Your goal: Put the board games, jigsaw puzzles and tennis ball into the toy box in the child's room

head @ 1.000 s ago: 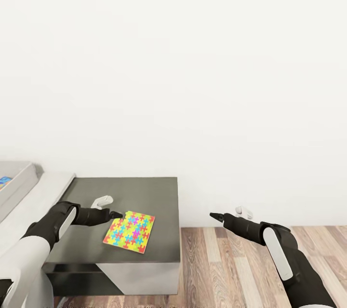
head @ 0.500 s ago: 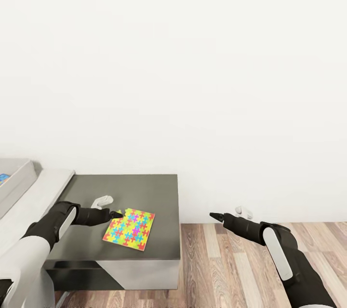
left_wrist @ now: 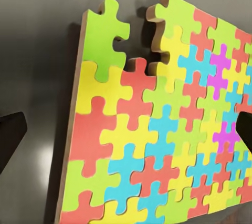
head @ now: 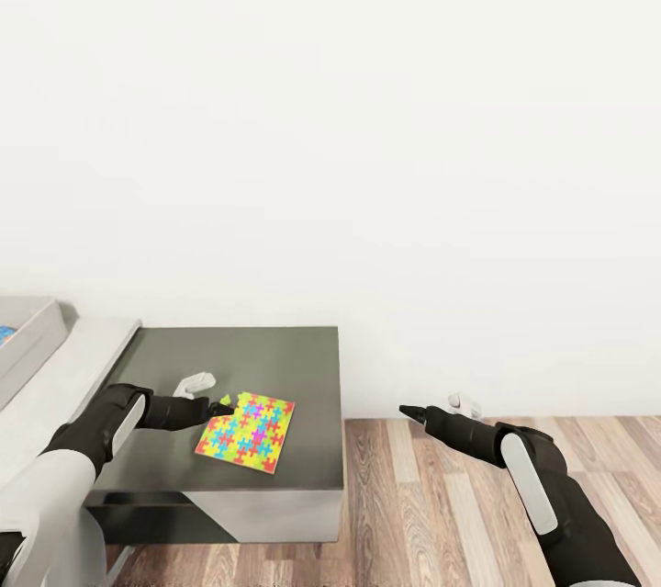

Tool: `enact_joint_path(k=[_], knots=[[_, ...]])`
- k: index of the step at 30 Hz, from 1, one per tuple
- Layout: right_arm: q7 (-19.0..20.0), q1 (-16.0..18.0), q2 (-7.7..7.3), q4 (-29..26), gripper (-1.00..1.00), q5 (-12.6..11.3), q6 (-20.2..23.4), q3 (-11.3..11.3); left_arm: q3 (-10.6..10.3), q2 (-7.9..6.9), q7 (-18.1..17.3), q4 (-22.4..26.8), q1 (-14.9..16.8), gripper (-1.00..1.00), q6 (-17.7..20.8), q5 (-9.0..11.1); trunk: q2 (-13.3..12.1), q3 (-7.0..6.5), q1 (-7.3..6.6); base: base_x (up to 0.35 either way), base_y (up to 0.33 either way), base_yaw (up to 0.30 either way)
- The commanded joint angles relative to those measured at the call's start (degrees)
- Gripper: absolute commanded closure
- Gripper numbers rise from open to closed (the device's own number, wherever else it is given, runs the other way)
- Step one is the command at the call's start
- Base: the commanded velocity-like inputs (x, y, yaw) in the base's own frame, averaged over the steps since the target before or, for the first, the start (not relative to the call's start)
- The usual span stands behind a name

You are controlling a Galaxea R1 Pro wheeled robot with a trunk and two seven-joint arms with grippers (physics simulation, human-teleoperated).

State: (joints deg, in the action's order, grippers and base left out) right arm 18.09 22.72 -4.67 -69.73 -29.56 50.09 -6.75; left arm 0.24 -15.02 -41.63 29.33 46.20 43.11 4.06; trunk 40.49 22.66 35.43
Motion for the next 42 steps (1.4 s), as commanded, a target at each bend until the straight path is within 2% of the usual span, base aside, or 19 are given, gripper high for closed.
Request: enact_joint_path(k=[1,13,34,39,42], knots=[[0.42,0.04,0.01,-0.04,-1.0,0.3,0.28,-0.1,0.02,-0.01,0.06,0.02,0.03,-1.0,0.49,0.42,0.06,0.17,0.01,0.0,0.0,0.0],[0.4,0.04,0.01,-0.04,-1.0,0.3,0.22,-0.24,0.02,-0.01,0.06,0.02,0.03,-1.0,0.48,0.42,0.06,1.18,0.01,0.0,0.0,0.0],[0.37,-0.04,0.31,0.05,-1.0,0.37,0.1,-0.07,0.02,-0.01,0.0,0.02,0.03,-1.0,0.46,0.51,0.06,1.24,0.01,0.0,-0.065,0.0],[0.72,0.16,0.36,1.57,-1.0,0.31,0.6,0.06,0.02,-0.01,-0.02,0.02,0.03,-1.0,0.48,0.51,0.06,1.24,0.01,0.0,-0.108,0.0],[2.79,1.16,0.4,4.02,-1.0,0.3,1.12,0.07,0.02,-0.01,-0.02,0.02,0.03,-1.0,0.48,0.56,0.06,1.24,0.01,0.0,-0.021,0.0]])
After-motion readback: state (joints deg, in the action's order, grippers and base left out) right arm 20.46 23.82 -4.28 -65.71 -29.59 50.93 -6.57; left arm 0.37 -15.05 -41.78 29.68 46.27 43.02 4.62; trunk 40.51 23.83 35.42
